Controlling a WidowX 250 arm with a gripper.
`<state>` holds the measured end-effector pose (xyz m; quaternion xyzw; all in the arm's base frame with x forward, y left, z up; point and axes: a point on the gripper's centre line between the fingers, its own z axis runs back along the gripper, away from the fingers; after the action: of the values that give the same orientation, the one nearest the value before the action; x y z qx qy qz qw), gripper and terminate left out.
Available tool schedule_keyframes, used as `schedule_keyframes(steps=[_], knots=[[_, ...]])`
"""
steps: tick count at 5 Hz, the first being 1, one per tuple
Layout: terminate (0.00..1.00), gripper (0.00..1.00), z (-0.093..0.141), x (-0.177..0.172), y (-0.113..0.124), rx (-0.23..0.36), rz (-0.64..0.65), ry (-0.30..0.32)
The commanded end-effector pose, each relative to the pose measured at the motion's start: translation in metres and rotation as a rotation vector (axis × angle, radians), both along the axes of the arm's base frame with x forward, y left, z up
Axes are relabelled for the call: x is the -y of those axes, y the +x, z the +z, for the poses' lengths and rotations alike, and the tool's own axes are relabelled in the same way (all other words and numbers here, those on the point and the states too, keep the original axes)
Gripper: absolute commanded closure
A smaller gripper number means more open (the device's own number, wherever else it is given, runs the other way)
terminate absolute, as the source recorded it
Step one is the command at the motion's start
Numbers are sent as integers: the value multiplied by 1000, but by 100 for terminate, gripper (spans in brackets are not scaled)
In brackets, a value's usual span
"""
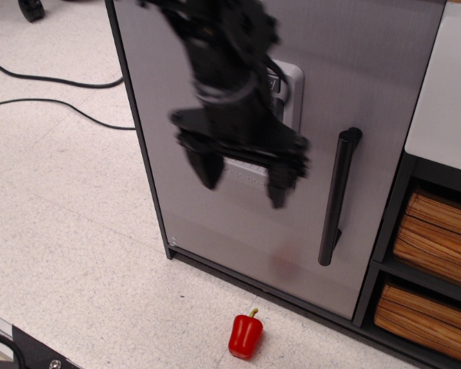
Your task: Open fridge
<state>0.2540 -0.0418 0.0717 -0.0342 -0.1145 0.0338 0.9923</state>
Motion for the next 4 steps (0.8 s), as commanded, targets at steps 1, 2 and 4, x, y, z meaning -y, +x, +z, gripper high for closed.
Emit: schedule_keyframes(steps=[1,2,4], knots=[[0,0,-11,27,71,127,23,-16],[0,0,-20,36,90,192,10,0],[0,0,-24,40,101,268,11,-29]])
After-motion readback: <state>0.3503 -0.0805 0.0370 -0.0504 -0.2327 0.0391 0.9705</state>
